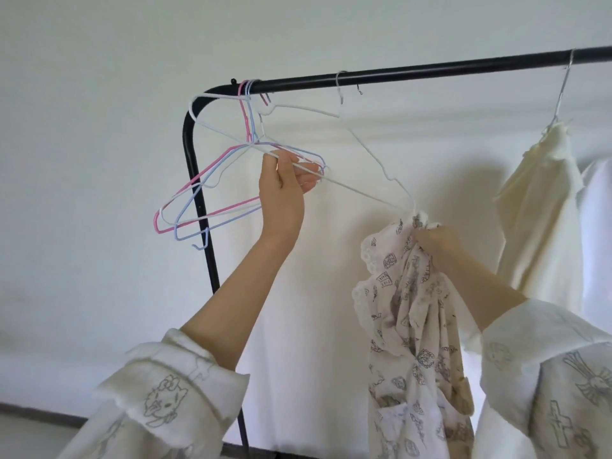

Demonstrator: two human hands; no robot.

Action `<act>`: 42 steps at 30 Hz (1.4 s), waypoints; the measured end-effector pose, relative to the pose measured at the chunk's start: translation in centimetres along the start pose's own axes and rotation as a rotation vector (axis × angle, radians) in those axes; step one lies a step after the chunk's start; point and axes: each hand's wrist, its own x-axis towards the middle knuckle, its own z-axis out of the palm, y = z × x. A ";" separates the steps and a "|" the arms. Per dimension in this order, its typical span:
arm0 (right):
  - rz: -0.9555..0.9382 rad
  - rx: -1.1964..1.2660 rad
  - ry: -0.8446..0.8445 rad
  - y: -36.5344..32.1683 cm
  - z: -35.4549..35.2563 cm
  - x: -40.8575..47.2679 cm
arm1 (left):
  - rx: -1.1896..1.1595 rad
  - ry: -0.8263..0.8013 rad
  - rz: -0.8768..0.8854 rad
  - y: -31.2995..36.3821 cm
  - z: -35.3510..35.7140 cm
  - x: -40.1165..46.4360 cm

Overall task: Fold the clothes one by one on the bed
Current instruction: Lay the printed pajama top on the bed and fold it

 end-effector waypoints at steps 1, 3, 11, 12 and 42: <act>0.032 -0.014 0.003 0.3 -0.4 -0.7 | -0.022 0.007 -0.032 0.5 0.0 -0.3; 0.037 -0.073 -0.068 1.1 -1.3 -2.7 | -0.072 0.005 -0.140 1.2 0.1 -1.1; -0.180 0.007 -0.634 -0.2 -1.0 -11.9 | 0.333 -0.259 -0.620 0.5 -2.7 -8.9; -0.201 0.014 -0.749 -0.4 -0.9 -13.7 | 0.423 -0.310 -0.628 0.8 -3.7 -10.2; -0.109 0.413 -1.778 -15.1 14.8 -65.5 | 1.387 0.091 -0.793 34.6 -52.6 -33.4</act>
